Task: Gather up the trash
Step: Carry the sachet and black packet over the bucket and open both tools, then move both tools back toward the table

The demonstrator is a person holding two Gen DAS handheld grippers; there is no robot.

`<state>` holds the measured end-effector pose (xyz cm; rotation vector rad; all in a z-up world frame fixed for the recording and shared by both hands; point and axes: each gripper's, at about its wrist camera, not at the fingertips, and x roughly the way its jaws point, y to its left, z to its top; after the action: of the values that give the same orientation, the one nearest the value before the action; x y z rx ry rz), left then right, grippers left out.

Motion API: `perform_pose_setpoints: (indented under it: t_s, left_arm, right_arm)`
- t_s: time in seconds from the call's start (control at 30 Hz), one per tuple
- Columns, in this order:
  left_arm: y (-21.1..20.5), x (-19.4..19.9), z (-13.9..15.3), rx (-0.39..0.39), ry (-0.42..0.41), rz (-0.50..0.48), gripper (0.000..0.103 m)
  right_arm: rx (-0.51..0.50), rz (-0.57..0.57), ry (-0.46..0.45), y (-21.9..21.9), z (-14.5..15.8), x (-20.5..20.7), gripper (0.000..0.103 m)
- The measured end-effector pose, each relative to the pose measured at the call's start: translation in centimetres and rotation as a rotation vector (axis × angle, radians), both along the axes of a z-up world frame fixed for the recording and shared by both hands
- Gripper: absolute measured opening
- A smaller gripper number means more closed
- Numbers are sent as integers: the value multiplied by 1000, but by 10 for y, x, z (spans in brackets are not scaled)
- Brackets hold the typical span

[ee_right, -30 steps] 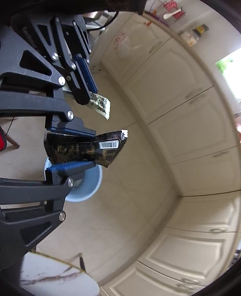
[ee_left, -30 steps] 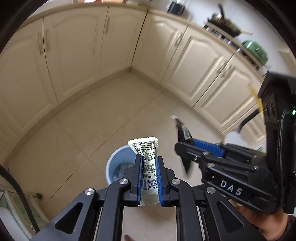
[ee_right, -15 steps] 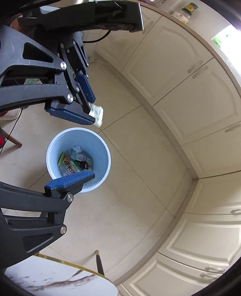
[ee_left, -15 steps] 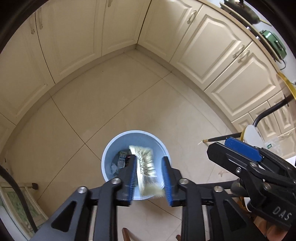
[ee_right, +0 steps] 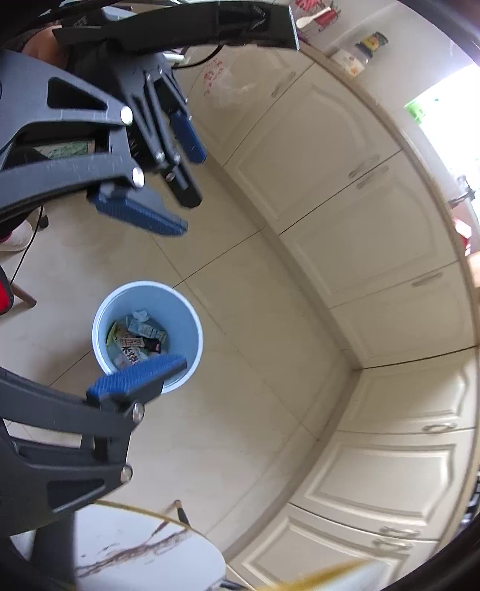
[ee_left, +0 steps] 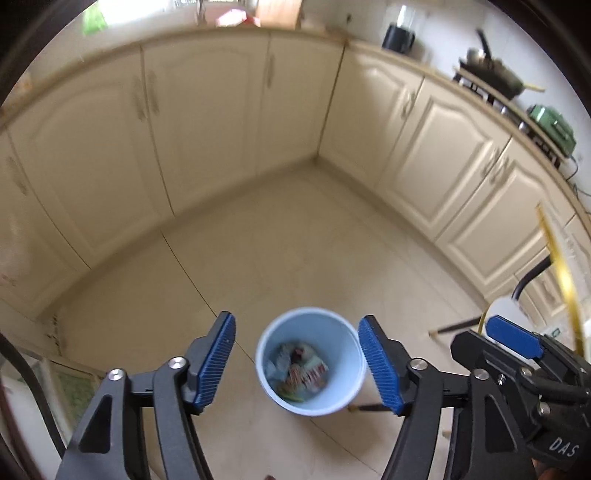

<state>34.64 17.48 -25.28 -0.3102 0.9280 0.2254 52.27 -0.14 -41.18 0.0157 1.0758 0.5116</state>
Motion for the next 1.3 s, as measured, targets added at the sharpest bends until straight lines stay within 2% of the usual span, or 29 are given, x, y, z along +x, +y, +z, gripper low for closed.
perform_pose_setpoints:
  t_s: [0.1,0.23,0.33,0.47,0.57,0.73,0.87,0.93,1.0,1.03,1.07,1.1,1.17,1.3]
  left_arm:
    - [-8,-27,36,29,-84,13,70]
    - [-24,-65,83,61,-199,-3,76]
    - [-61,-93,112,107,-272,-28,81]
    - [-99,-145,145,143,-394,-71,96]
    - [-125,-194,170,177,-486,-112,99]
    - [-155,-264,198,233,-604,-164,102]
    - [-176,-333,205,240,-701,-176,102]
    - [-185,-355,207,251,-736,-183,102]
    - [-187,-396,191,264,-769,-193,102]
    - [-192,-407,196,276,-790,-190,102]
    - [-189,-434,178,283,-802,-191,102]
    - [-193,-447,175,291,-817,-192,102]
    - [-203,-462,163,309,-845,-192,102]
    - [-233,-463,138,331,-891,-202,102]
  right_arm:
    - [0,10,-69,2,32,-23,82]
    - [-1,10,-188,-5,88,-63,87]
    - [-24,2,-281,-15,127,-95,93]
    - [-46,-29,-408,-36,177,-143,95]
    - [-41,-65,-483,-56,211,-180,102]
    - [-24,-125,-597,-88,265,-240,103]
    - [-39,-183,-680,-109,297,-277,103]
    - [-33,-213,-715,-120,313,-297,103]
    - [-24,-235,-751,-130,327,-316,103]
    - [-22,-243,-770,-133,333,-323,103]
    - [-23,-249,-782,-136,336,-328,103]
    - [-25,-262,-808,-141,344,-337,103]
    - [-28,-277,-837,-148,353,-348,103]
    - [-29,-319,-890,-164,368,-365,103]
